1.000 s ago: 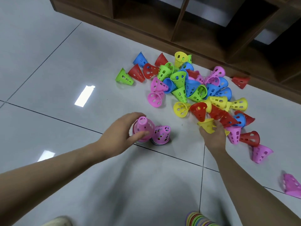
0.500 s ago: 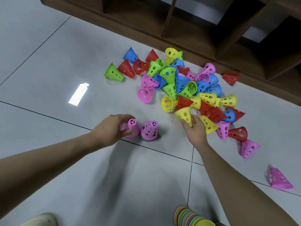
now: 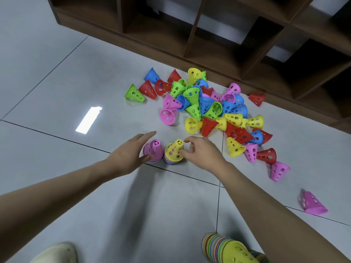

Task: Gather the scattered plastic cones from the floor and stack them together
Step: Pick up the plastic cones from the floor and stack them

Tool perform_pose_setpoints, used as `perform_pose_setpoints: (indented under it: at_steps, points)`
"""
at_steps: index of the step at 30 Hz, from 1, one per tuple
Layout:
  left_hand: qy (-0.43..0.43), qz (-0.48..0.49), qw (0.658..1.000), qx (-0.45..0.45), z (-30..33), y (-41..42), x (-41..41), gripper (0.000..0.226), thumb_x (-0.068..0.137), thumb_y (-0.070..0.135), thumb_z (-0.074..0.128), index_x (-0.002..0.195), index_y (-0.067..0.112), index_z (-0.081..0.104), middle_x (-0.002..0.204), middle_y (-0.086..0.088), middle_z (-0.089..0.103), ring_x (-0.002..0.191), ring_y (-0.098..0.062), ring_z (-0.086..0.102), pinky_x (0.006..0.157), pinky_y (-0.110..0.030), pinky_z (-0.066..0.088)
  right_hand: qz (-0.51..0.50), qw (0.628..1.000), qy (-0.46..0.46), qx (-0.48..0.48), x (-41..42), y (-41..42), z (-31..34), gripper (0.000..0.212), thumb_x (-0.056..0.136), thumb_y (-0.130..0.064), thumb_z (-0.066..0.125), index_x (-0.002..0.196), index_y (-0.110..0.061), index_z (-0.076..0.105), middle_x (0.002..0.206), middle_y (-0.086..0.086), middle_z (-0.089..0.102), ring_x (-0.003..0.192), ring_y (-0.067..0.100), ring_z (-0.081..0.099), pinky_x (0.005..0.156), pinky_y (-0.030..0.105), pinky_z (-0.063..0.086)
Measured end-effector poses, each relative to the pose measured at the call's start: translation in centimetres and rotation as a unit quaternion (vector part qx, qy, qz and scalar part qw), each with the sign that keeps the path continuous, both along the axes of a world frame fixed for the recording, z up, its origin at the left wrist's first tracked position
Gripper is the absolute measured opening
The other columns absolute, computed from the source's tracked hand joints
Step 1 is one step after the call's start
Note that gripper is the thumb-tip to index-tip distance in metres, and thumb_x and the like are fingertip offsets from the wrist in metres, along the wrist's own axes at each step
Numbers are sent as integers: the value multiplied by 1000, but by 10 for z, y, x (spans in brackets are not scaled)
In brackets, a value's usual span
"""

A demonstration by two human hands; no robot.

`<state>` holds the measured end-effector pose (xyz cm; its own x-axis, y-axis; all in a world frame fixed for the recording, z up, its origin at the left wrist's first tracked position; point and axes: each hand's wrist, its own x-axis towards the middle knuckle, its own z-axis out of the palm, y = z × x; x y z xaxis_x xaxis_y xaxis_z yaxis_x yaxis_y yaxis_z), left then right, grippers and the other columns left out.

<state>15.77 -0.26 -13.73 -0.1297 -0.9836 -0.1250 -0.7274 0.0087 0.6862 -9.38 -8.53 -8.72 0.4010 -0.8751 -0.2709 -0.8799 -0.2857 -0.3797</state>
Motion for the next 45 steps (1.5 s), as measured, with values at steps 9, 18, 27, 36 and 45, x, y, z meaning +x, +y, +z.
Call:
perform_pose_setpoints:
  at_steps: [9, 18, 27, 36, 45]
  points:
    - [-35, -21, 999, -34, 57, 3, 42, 69, 95, 42, 64, 154, 34, 29, 147, 3, 42, 127, -18, 50, 102, -34, 45, -82, 997, -4, 8, -18, 21, 35, 34, 87, -44, 66, 115, -23, 66, 84, -10, 64, 84, 14, 64, 86, 37, 53]
    - [-77, -35, 992, -94, 154, -39, 103, 55, 94, 41, 64, 145, 28, 48, 141, -6, 50, 124, -28, 53, 104, -42, 45, -93, 990, 94, -58, -32, 21, 169, 22, 92, -38, 64, 110, -25, 65, 87, -6, 62, 83, 16, 58, 71, 31, 47]
    - [-162, -39, 985, -54, 228, -100, 110, 52, 96, 49, 57, 144, 31, 49, 142, -6, 48, 121, -28, 54, 102, -43, 46, -90, 986, 137, -22, -36, -4, 219, 35, 96, -42, 59, 125, -24, 62, 117, 2, 60, 99, 18, 55, 82, 29, 43]
    - [-240, -118, 963, 13, 159, -179, 22, 42, 96, 46, 58, 136, 31, 56, 124, -6, 56, 105, -24, 60, 91, -38, 52, -135, 983, 92, 87, -65, -61, 87, 41, 96, -36, 59, 118, -2, 63, 125, 15, 62, 111, 30, 58, 88, 35, 48]
    - [-227, -159, 958, 74, 48, -215, -28, 46, 98, 48, 54, 140, 30, 53, 130, -10, 54, 116, -32, 60, 98, -47, 50, -298, 941, -99, 125, -72, -100, -28, 30, 97, -28, 62, 108, 0, 67, 96, 5, 58, 101, 31, 62, 79, 36, 46]
